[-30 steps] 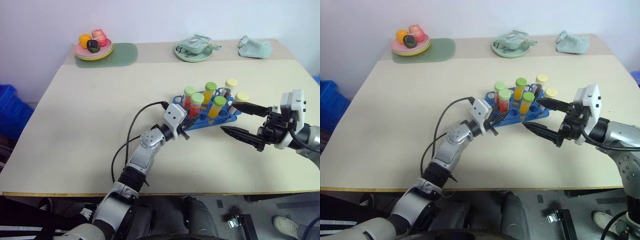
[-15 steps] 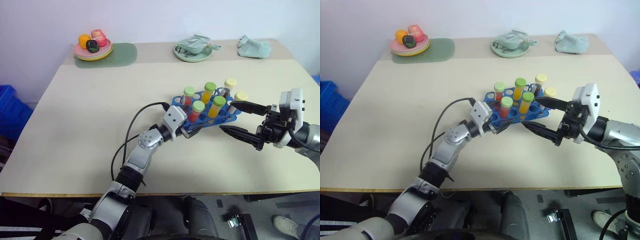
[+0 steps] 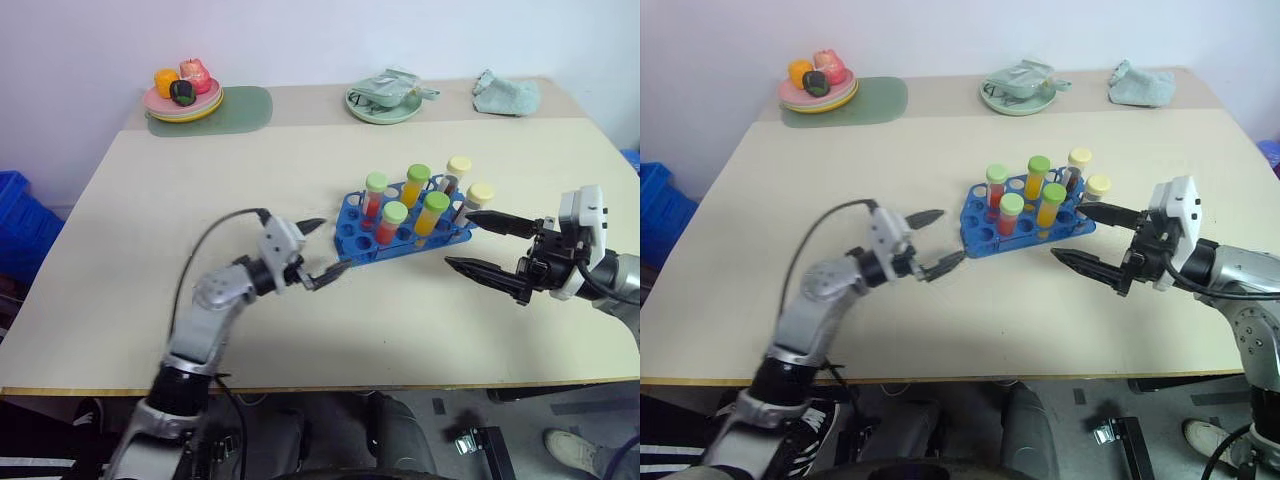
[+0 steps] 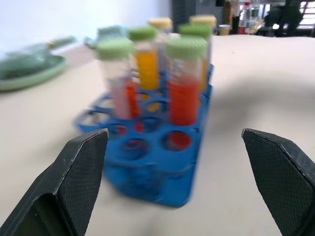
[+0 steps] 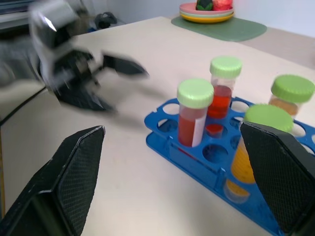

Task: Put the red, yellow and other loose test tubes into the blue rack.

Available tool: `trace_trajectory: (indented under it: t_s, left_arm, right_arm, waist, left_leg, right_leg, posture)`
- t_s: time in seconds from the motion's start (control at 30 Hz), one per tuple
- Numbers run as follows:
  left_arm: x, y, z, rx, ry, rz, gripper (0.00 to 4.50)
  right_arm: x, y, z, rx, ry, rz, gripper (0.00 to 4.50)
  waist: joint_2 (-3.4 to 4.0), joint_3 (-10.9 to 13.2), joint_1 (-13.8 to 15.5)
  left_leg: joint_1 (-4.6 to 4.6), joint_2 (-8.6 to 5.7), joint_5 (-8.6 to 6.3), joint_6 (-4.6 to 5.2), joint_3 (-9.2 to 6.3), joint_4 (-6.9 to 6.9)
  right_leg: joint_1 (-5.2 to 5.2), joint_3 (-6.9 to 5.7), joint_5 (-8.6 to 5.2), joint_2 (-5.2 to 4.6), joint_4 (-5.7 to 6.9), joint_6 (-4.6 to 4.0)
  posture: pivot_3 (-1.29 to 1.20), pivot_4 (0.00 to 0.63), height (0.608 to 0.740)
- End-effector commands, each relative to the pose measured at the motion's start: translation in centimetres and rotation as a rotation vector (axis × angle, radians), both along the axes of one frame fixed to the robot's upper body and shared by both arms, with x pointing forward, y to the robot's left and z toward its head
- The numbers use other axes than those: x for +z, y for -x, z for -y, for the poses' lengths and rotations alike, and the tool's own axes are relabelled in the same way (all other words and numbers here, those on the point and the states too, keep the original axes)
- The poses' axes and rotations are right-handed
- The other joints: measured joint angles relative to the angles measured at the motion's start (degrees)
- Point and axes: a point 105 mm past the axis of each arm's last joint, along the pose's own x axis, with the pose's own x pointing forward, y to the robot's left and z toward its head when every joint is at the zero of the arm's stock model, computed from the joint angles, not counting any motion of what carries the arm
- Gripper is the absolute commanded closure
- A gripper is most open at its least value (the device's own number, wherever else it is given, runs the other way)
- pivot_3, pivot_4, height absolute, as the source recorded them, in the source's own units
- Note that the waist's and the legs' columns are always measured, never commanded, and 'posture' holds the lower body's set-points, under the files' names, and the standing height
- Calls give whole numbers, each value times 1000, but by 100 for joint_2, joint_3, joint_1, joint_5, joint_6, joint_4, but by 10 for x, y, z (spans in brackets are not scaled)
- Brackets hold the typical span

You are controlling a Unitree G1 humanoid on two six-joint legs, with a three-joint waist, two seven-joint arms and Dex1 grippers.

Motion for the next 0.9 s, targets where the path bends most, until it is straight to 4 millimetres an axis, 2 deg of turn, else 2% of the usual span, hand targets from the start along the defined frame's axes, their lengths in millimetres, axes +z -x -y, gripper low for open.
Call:
trace_trajectory:
  t_s: [0.03,0.23,0.37,0.5,0.73,0.9]
  left_arm:
    - [27,13,-34,-56,37,9,54]
    - [35,31,-97,-115,-27,-78,54]
    - [32,39,-120,-134,-79,-88,54]
    - [27,39,-130,-149,-104,-80,54]
    - [24,32,-135,-128,-96,-60,54]
    - [17,33,-136,-124,-101,-60,54]
  right_arm:
    - [9,3,11,-6,19,58,0]
    - [-6,11,37,-30,59,22,0]
    - [-7,6,53,-79,101,62,0]
    - [-1,-1,50,-90,115,104,0]
    - [3,-3,54,-112,130,128,0]
    - [4,-4,49,-97,134,125,0]
  waist:
    - [0,0,-14]
    - [4,1,-10]
    - [5,2,-18]
    - [5,2,-26]
    - [5,2,-12]
    - [5,2,-24]
  left_leg:
    - [0,0,-1,1,0,-1]
    - [0,4,-2,2,6,-5]
    - [4,3,-4,5,10,-6]
    - [4,5,-4,4,11,-7]
    - [2,6,-5,4,11,-8]
    - [3,7,-5,5,11,-8]
  right_leg:
    - [-1,1,0,0,0,0]
    - [-5,5,-1,7,2,-1]
    - [-5,7,-1,8,1,-1]
    - [-5,8,-1,9,0,-2]
    - [-5,10,-1,8,-3,-2]
    - [-7,10,-1,9,-2,-2]
  posture:
    - [0,150,740]
    - [0,150,740]
    - [0,150,740]
    - [0,150,740]
    - [0,150,740]
    - [0,150,740]
